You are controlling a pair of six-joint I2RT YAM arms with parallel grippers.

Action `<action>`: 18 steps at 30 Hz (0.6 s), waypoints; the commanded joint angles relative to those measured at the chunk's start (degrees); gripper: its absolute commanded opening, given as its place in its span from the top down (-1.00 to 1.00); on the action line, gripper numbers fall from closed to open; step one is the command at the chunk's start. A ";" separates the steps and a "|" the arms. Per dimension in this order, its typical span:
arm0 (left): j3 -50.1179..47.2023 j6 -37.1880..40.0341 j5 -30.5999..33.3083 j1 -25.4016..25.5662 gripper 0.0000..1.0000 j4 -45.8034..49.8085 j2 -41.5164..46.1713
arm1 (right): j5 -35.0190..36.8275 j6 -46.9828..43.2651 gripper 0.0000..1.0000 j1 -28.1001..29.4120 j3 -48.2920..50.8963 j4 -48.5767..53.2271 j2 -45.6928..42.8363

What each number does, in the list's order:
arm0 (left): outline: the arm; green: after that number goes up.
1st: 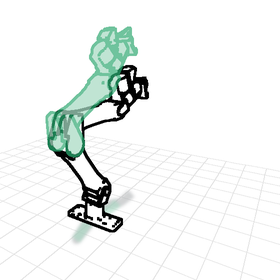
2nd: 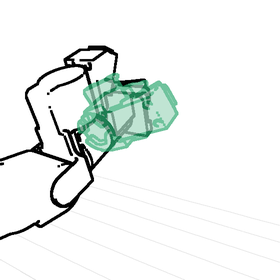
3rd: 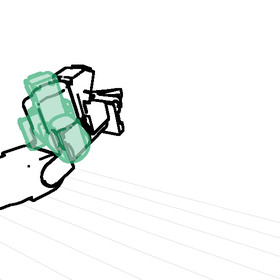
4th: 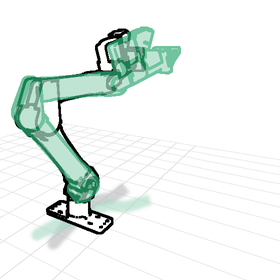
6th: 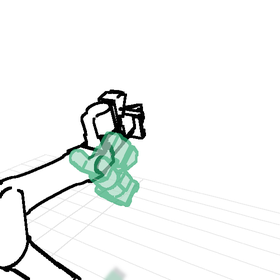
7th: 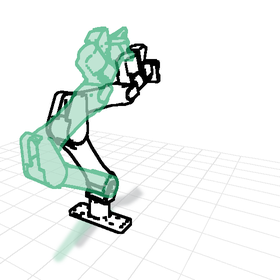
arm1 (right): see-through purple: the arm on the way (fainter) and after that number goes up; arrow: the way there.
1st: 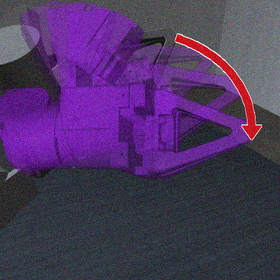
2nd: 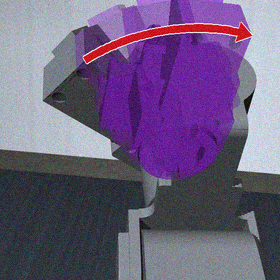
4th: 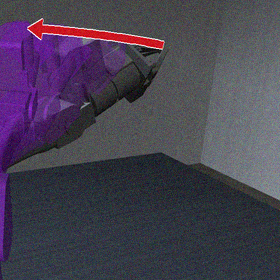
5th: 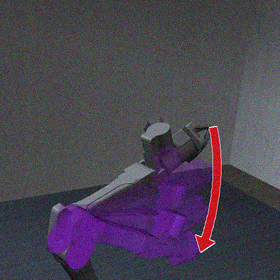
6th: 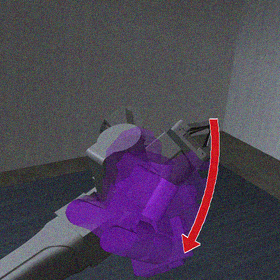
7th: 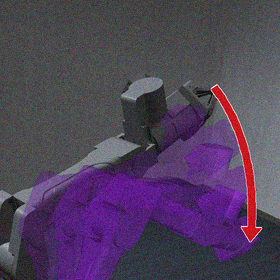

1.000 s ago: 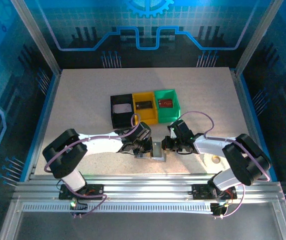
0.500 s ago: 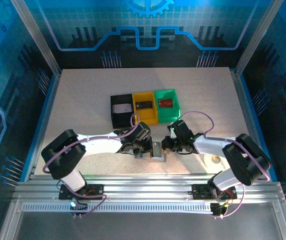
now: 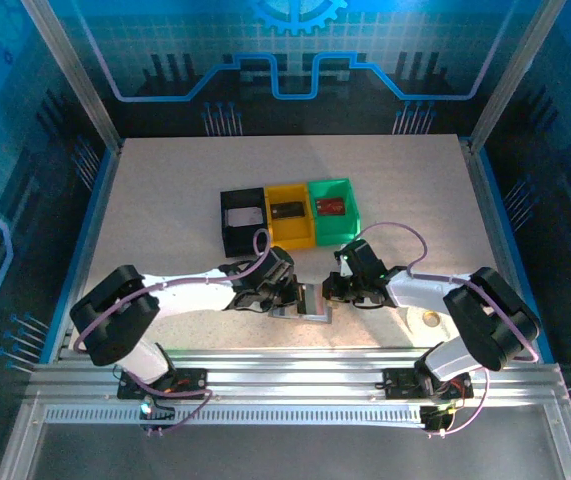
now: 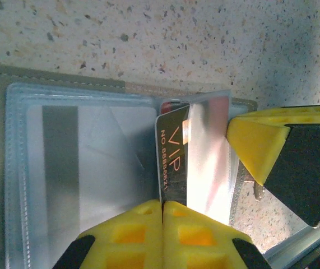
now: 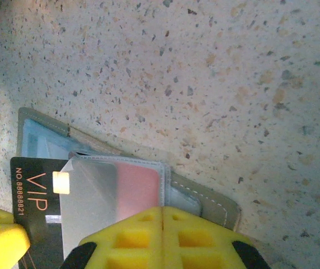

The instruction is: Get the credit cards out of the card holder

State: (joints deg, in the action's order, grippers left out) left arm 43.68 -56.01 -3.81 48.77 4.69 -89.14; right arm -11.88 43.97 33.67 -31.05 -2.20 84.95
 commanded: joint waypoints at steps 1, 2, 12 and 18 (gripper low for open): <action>-1.35 0.62 1.00 -0.48 1.00 0.68 2.48 | 0.89 0.18 0.99 0.26 2.57 7.07 2.77; -1.61 0.86 1.00 -0.67 1.00 0.77 3.02 | 0.94 0.02 0.99 0.27 2.48 7.28 2.60; -6.07 2.70 0.80 -2.75 1.00 0.09 9.73 | 0.92 -1.54 0.97 0.30 1.71 8.55 -0.29; -8.70 5.55 -2.19 -5.66 1.00 -1.62 14.78 | 0.34 -5.30 0.77 0.17 -0.36 11.44 -5.92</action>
State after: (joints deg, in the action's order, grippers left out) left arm 36.29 -53.39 -4.12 44.73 4.51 -77.19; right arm -11.84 41.65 33.69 -31.05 3.05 81.80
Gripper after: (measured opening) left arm 0.044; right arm 0.100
